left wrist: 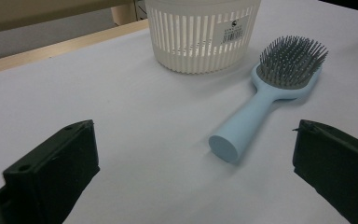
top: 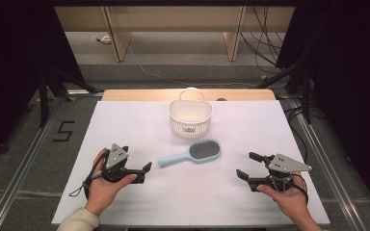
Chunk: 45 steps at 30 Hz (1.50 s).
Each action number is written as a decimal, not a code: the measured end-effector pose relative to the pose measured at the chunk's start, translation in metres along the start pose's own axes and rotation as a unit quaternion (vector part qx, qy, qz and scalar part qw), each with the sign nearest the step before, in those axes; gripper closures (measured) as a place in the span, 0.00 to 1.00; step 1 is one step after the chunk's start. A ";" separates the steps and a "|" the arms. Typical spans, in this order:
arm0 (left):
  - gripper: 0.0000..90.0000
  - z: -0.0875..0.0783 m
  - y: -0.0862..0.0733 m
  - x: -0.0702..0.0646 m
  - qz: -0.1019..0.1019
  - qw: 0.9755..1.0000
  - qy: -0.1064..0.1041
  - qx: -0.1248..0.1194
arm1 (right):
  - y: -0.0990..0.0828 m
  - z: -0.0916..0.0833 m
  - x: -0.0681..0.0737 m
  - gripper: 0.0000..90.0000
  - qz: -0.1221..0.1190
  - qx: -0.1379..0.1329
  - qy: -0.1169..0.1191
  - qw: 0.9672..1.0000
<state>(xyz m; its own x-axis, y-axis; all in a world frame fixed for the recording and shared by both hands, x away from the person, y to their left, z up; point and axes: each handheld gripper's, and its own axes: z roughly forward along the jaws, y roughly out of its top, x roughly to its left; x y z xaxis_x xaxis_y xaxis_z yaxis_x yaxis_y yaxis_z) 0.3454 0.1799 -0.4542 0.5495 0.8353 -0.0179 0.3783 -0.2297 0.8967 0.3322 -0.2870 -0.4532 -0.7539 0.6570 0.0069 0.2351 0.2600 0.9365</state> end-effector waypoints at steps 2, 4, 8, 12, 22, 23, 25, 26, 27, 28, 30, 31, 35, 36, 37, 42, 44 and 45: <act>0.00 0.000 0.000 0.000 0.000 1.000 0.000 0.000 | 0.000 0.000 0.000 0.26 -0.001 0.000 -0.001 1.000; 0.00 0.000 0.000 0.001 0.001 1.000 0.001 0.000 | 0.000 0.000 0.001 0.27 -0.004 -0.002 0.000 1.000; 0.00 0.000 0.000 0.000 0.002 1.000 0.000 0.001 | 0.002 0.002 0.003 0.31 -0.007 -0.003 -0.003 1.000; 0.00 0.001 0.000 0.000 0.006 1.000 0.000 0.002 | 0.004 0.005 0.006 0.45 -0.013 -0.012 -0.008 1.000; 0.00 0.003 -0.001 -0.001 0.011 1.000 -0.003 0.006 | 0.020 0.044 0.032 1.00 -0.036 0.046 0.044 0.997; 0.00 0.003 -0.001 -0.001 0.011 1.000 -0.003 0.006 | 0.022 0.050 0.036 1.00 -0.038 0.055 0.047 0.997; 0.00 0.003 0.000 -0.001 0.012 1.000 -0.003 0.006 | 0.025 0.056 0.039 1.00 -0.037 0.060 0.052 0.996; 0.00 0.003 -0.001 -0.001 0.012 1.000 -0.004 0.006 | 0.031 0.070 0.046 1.00 -0.042 0.078 0.064 0.994; 0.00 0.003 -0.001 -0.001 0.012 1.000 -0.004 0.006 | 0.031 0.070 0.046 1.00 -0.042 0.078 0.064 0.994; 0.00 0.004 -0.001 -0.001 0.011 1.000 -0.004 0.007 | 0.034 0.077 0.048 1.00 -0.044 0.084 0.067 0.993; 0.00 0.004 -0.001 -0.001 0.010 1.000 -0.004 0.007 | 0.039 0.091 0.054 1.00 -0.047 0.096 0.072 0.992; 0.00 0.004 -0.001 -0.001 0.010 1.000 -0.004 0.007 | 0.041 0.096 0.055 1.00 -0.048 0.100 0.074 0.991; 0.00 0.004 -0.001 -0.001 0.008 1.000 -0.003 0.005 | 0.053 0.125 0.065 1.00 -0.058 0.116 0.078 0.988; 0.00 0.004 -0.001 0.000 0.010 1.000 -0.003 0.005 | 0.060 0.140 0.071 1.00 -0.057 0.127 0.080 0.987; 0.00 0.004 -0.001 0.000 0.010 1.000 -0.003 0.005 | 0.060 0.140 0.071 1.00 -0.057 0.127 0.080 0.987; 0.00 0.004 -0.001 -0.001 0.012 1.000 -0.005 0.005 | 0.067 0.175 0.086 1.00 -0.050 0.150 0.081 0.984; 0.00 0.004 -0.002 -0.001 0.012 1.000 -0.005 0.006 | 0.070 0.185 0.089 1.00 -0.047 0.152 0.080 0.984; 0.00 0.004 -0.002 -0.001 0.012 1.000 -0.005 0.006 | 0.070 0.185 0.089 1.00 -0.047 0.152 0.080 0.984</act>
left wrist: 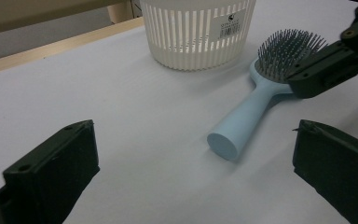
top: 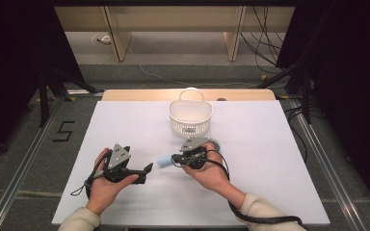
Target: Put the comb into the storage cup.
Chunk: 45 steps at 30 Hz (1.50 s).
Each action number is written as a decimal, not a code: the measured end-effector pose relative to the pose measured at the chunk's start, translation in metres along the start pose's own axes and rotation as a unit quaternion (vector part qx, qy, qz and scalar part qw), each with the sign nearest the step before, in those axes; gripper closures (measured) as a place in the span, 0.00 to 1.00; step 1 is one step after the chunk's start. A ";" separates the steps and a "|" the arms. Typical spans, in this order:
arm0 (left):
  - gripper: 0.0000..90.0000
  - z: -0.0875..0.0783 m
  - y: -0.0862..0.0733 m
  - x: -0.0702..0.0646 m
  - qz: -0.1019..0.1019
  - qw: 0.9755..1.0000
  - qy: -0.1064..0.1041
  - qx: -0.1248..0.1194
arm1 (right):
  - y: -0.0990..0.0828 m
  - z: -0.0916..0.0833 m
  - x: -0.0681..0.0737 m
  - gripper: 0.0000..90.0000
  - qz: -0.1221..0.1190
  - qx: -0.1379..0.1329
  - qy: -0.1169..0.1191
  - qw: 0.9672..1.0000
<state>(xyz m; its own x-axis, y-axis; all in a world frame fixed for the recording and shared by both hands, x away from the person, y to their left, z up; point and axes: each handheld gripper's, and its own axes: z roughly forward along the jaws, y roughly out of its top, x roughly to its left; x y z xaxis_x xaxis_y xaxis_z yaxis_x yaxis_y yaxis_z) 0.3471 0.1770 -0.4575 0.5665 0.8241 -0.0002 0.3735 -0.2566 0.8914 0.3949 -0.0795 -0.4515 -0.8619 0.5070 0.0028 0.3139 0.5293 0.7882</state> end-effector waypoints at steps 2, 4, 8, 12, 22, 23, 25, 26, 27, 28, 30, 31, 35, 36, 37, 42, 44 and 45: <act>0.00 0.000 0.000 0.000 0.000 1.000 -0.001 0.000 | 0.006 0.007 0.000 1.00 0.003 0.005 -0.003 1.000; 0.00 0.000 0.000 0.000 -0.001 1.000 -0.002 0.000 | 0.011 0.013 0.000 1.00 0.004 0.008 -0.005 1.000; 0.00 0.000 0.000 -0.001 0.002 1.000 -0.002 0.000 | 0.019 0.028 -0.001 1.00 0.014 0.022 -0.013 1.000; 0.00 0.000 0.000 0.000 0.002 1.000 -0.001 0.001 | 0.020 0.042 -0.002 1.00 0.025 0.039 -0.023 0.999; 0.00 0.001 0.000 -0.001 0.007 1.000 -0.002 0.003 | 0.023 0.059 -0.006 1.00 0.039 0.055 -0.038 0.997; 0.00 0.001 -0.001 -0.001 0.007 1.000 -0.002 0.003 | 0.023 0.061 -0.007 1.00 0.042 0.060 -0.037 0.997; 0.00 0.001 -0.001 -0.001 0.007 1.000 -0.002 0.003 | 0.023 0.062 -0.008 1.00 0.045 0.066 -0.038 0.996; 0.00 0.001 -0.001 -0.001 0.007 1.000 -0.002 0.003 | 0.023 0.062 -0.008 1.00 0.045 0.066 -0.038 0.996; 0.00 0.001 -0.001 -0.001 0.007 1.000 -0.001 0.003 | 0.023 0.063 -0.009 1.00 0.047 0.066 -0.038 0.996; 0.00 0.001 -0.001 -0.001 0.007 1.000 -0.001 0.002 | 0.023 0.064 -0.009 1.00 0.053 0.069 -0.038 0.995; 0.00 0.001 -0.001 -0.001 0.007 1.000 -0.002 0.002 | 0.023 0.064 -0.011 1.00 0.055 0.075 -0.037 0.995; 0.00 0.001 -0.001 -0.001 0.008 1.000 -0.001 0.003 | 0.023 0.065 -0.012 1.00 0.060 0.080 -0.038 0.994; 0.00 0.001 -0.001 -0.001 0.009 1.000 -0.001 0.003 | 0.024 0.065 -0.014 1.00 0.061 0.087 -0.032 0.994; 0.00 0.001 -0.001 -0.001 0.009 1.000 -0.001 0.003 | 0.025 0.065 -0.015 1.00 0.064 0.090 -0.030 0.993; 0.00 0.001 -0.001 -0.001 0.010 1.000 -0.001 0.004 | 0.026 0.066 -0.015 1.00 0.062 0.094 -0.029 0.993; 0.00 0.002 -0.002 -0.001 0.009 1.000 -0.001 0.005 | 0.028 0.068 -0.015 1.00 0.067 0.117 -0.021 0.991; 0.00 0.002 -0.002 -0.001 0.010 1.000 0.000 0.005 | 0.027 0.071 -0.015 1.00 0.066 0.131 -0.017 0.989; 0.00 0.001 -0.002 -0.001 0.010 1.000 -0.001 0.004 | 0.026 0.074 -0.014 1.00 0.068 0.141 -0.013 0.988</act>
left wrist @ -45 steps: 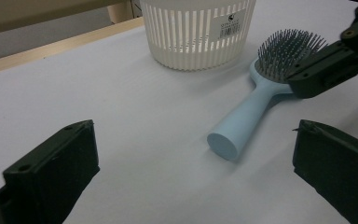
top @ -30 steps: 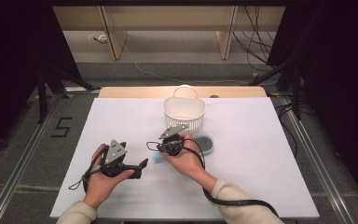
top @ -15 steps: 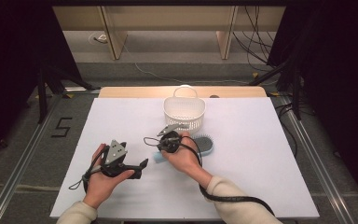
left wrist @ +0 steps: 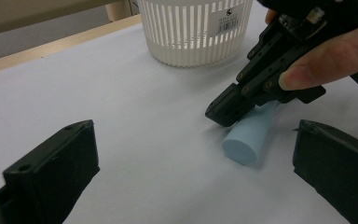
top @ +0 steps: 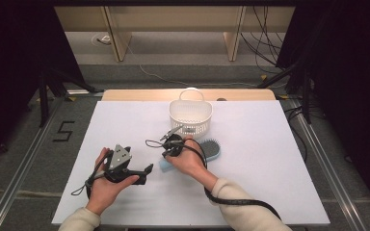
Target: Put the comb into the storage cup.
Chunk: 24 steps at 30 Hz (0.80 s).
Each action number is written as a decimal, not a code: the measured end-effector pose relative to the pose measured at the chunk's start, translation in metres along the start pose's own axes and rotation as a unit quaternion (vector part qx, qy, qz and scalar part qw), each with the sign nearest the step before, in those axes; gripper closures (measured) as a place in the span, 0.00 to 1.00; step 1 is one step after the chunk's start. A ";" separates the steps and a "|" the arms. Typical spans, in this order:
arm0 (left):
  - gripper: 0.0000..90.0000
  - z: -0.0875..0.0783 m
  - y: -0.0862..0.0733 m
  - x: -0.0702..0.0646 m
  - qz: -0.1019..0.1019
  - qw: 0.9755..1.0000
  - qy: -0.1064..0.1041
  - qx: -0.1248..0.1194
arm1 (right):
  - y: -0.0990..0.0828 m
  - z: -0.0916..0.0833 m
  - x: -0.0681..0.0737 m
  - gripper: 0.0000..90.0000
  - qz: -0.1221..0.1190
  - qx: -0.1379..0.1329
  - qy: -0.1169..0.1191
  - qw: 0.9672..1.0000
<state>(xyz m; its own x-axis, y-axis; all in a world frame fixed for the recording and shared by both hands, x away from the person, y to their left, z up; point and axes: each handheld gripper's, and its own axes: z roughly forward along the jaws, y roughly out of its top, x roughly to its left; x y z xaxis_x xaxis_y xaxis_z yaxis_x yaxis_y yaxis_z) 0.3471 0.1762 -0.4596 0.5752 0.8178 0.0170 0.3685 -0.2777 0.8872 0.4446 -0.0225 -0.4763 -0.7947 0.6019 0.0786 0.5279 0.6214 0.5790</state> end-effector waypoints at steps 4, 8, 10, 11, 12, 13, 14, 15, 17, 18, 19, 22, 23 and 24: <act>0.00 0.000 0.000 0.000 0.000 1.000 0.000 0.001 | -0.003 0.000 0.003 1.00 -0.004 0.010 0.004 1.000; 0.00 0.000 0.000 0.000 0.003 1.000 0.000 0.001 | -0.007 -0.006 0.007 1.00 -0.014 0.027 0.012 0.999; 0.00 0.000 0.000 0.000 0.003 1.000 0.000 0.001 | -0.010 -0.009 0.007 1.00 -0.016 0.034 0.014 0.999; 0.00 0.000 0.000 0.000 0.003 1.000 0.000 0.001 | -0.010 -0.009 0.007 1.00 -0.016 0.034 0.014 0.999; 0.00 0.000 -0.001 0.000 0.003 1.000 -0.001 0.002 | -0.016 -0.014 0.007 1.00 -0.016 0.044 0.018 0.999; 0.00 0.000 -0.001 0.000 0.003 1.000 -0.001 0.002 | -0.016 -0.014 0.007 1.00 -0.016 0.044 0.018 0.999; 0.00 0.000 -0.001 0.000 0.004 1.000 -0.001 0.003 | -0.020 -0.019 0.007 1.00 -0.017 0.050 0.021 0.998; 0.00 0.000 -0.001 0.000 0.004 1.000 -0.001 0.003 | -0.020 -0.019 0.007 1.00 -0.017 0.050 0.021 0.998; 0.00 0.000 -0.001 0.000 0.003 1.000 0.000 0.003 | -0.026 -0.024 0.007 1.00 -0.015 0.056 0.028 0.998; 0.00 0.000 -0.001 0.000 0.004 1.000 0.000 0.003 | -0.031 -0.029 0.007 1.00 -0.017 0.060 0.030 0.998; 0.00 0.000 -0.001 0.000 0.004 1.000 0.000 0.003 | -0.031 -0.029 0.007 1.00 -0.017 0.060 0.030 0.998; 0.00 0.000 -0.001 0.000 0.004 1.000 0.001 0.005 | -0.042 -0.039 0.009 1.00 -0.023 0.066 0.034 0.997; 0.00 0.000 -0.001 0.000 0.004 1.000 0.001 0.005 | -0.042 -0.039 0.009 1.00 -0.023 0.066 0.034 0.997; 0.00 0.000 -0.001 0.000 0.004 1.000 0.002 0.005 | -0.049 -0.045 0.010 1.00 -0.027 0.072 0.036 0.996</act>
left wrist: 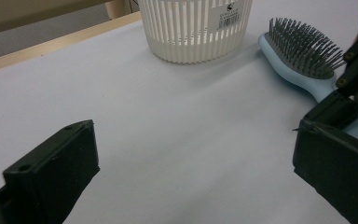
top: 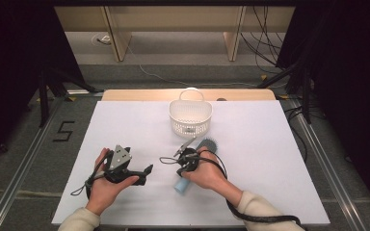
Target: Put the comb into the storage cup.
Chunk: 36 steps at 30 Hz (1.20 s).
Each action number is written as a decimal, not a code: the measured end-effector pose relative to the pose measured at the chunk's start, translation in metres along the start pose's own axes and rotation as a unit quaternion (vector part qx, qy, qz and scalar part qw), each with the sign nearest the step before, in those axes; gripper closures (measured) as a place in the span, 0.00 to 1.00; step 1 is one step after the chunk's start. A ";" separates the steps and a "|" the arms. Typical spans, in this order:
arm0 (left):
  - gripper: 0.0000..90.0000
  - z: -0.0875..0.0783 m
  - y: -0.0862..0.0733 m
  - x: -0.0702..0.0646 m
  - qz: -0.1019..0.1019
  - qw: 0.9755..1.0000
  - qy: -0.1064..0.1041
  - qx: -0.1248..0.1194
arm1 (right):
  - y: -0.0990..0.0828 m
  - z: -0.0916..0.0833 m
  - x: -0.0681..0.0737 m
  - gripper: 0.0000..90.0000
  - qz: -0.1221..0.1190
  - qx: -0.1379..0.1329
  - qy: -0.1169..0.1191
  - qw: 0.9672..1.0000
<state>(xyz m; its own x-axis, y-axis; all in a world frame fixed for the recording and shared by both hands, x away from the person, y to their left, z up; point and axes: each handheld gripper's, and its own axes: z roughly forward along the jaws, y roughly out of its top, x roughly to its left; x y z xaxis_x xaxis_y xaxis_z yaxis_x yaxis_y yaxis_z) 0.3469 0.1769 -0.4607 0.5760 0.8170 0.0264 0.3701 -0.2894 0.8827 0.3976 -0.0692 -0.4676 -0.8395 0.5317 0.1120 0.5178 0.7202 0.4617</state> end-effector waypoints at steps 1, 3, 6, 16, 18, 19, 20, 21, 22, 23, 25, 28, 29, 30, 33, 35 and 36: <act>0.00 0.000 0.000 0.000 0.000 1.000 0.000 0.000 | 0.000 0.000 0.000 1.00 0.000 0.000 0.000 1.000; 0.00 0.000 0.000 0.000 0.001 1.000 0.001 0.000 | -0.007 -0.004 0.001 1.00 0.000 -0.001 0.001 1.000; 0.00 0.000 0.000 0.000 0.000 1.000 0.001 0.001 | -0.021 -0.012 0.004 1.00 -0.008 0.009 -0.004 1.000; 0.00 0.000 0.000 0.000 -0.006 1.000 -0.002 0.001 | -0.057 -0.034 -0.004 1.00 -0.003 0.023 -0.016 1.000; 0.00 0.000 0.000 0.000 -0.008 1.000 -0.002 0.000 | -0.069 -0.042 -0.011 1.00 0.007 0.026 -0.026 0.999; 0.00 0.000 0.001 0.000 -0.008 1.000 -0.003 0.000 | -0.069 -0.042 -0.011 1.00 0.007 0.026 -0.026 0.999; 0.00 0.000 0.001 0.000 -0.008 1.000 -0.003 0.000 | -0.078 -0.047 -0.016 1.00 0.019 0.022 -0.030 0.999; 0.00 0.000 0.001 0.000 -0.007 1.000 -0.003 0.000 | -0.078 -0.047 -0.016 1.00 0.019 0.022 -0.030 0.999; 0.00 0.000 0.001 0.000 -0.008 1.000 -0.004 0.000 | -0.081 -0.048 -0.018 1.00 0.024 0.020 -0.034 0.999; 0.00 0.000 0.001 0.000 -0.008 1.000 -0.005 0.000 | -0.088 -0.052 -0.024 1.00 0.032 0.016 -0.038 0.999; 0.00 0.000 0.001 0.000 -0.008 1.000 -0.006 0.000 | -0.090 -0.054 -0.026 1.00 0.036 0.014 -0.040 0.998; 0.00 0.000 0.001 -0.001 -0.008 1.000 -0.008 0.000 | -0.098 -0.059 -0.034 1.00 0.047 0.011 -0.049 0.998; 0.00 0.000 0.001 -0.001 -0.008 1.000 -0.008 0.000 | -0.098 -0.059 -0.034 1.00 0.047 0.011 -0.049 0.998; 0.00 0.000 0.001 -0.001 -0.008 1.000 -0.008 -0.001 | -0.101 -0.060 -0.037 1.00 0.052 0.009 -0.054 0.997; 0.00 0.000 0.001 0.000 -0.010 1.000 -0.010 -0.001 | -0.103 -0.061 -0.040 1.00 0.054 0.007 -0.060 0.997; 0.00 0.000 0.001 -0.001 -0.015 1.000 -0.014 -0.004 | -0.105 -0.062 -0.043 1.00 0.063 0.002 -0.061 0.996; 0.00 -0.001 0.002 -0.001 -0.018 1.000 -0.015 -0.007 | -0.106 -0.063 -0.044 1.00 0.063 0.001 -0.065 0.996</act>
<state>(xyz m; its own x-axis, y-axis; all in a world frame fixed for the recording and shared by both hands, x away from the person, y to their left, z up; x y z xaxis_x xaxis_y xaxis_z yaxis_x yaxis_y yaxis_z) 0.3467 0.1760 -0.4587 0.5839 0.8116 -0.0199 0.3816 -0.2527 0.8891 0.3694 -0.1967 -0.4659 -0.7393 0.6713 0.0539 0.6183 0.6449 0.4492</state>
